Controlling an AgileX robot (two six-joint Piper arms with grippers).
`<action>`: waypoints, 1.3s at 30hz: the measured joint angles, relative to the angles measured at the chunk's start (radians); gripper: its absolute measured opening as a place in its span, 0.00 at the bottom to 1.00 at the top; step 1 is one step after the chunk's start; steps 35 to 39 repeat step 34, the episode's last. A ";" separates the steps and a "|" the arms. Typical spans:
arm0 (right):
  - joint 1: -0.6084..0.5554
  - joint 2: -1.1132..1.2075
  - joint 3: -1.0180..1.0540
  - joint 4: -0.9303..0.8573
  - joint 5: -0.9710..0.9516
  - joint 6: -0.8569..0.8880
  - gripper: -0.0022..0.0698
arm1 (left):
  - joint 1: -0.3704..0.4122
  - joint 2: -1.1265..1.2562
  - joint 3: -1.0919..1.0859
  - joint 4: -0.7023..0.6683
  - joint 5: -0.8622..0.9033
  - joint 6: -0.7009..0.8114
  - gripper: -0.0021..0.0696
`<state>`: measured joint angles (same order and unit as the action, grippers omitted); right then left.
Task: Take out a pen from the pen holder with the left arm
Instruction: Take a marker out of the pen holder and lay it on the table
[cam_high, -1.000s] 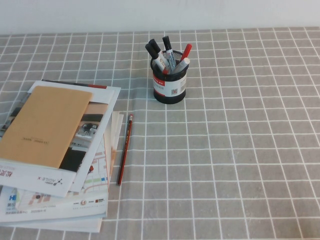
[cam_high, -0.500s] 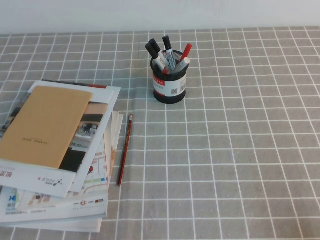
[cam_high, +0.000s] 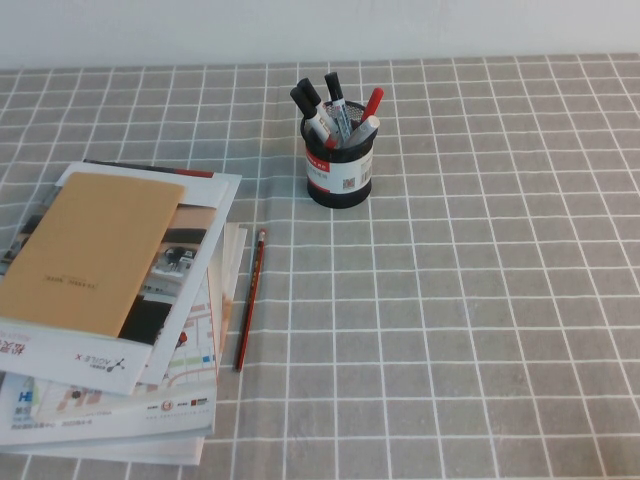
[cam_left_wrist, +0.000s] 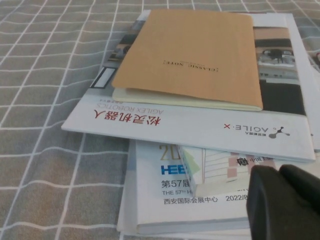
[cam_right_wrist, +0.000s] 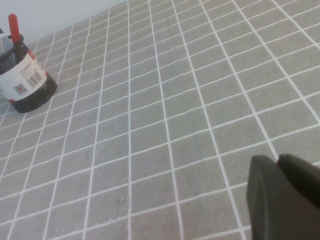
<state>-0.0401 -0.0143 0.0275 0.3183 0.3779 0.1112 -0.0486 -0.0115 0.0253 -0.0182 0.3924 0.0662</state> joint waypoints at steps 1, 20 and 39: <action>0.000 0.000 0.000 0.000 0.000 0.000 0.01 | 0.000 0.000 0.000 -0.005 0.000 0.000 0.03; 0.000 0.000 0.000 0.000 0.000 0.000 0.01 | 0.058 0.000 0.000 -0.013 -0.008 0.007 0.03; 0.000 0.000 0.000 0.000 0.000 0.000 0.01 | 0.058 0.000 0.000 -0.013 -0.008 0.007 0.03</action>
